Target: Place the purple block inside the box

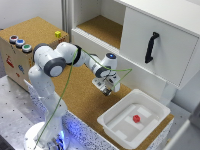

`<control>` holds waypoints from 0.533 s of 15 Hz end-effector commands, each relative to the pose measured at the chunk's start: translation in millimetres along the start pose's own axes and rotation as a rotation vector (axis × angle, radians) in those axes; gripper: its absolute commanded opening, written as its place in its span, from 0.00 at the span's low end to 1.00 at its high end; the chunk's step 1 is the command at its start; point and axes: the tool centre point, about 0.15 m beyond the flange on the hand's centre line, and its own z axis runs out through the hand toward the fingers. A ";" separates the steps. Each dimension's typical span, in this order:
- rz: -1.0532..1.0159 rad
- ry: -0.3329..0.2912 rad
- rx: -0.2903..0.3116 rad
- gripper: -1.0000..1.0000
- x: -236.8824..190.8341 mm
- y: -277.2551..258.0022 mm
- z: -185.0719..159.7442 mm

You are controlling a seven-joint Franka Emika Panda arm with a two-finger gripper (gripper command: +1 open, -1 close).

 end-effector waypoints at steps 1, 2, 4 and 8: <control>0.081 0.067 -0.066 0.00 -8.3 1.0 -22.2; 0.099 0.087 -0.067 0.00 -10.2 3.1 -33.5; 0.139 0.118 -0.056 0.00 -15.4 7.6 -63.1; 0.078 0.089 -0.080 0.00 -20.1 24.7 -123.9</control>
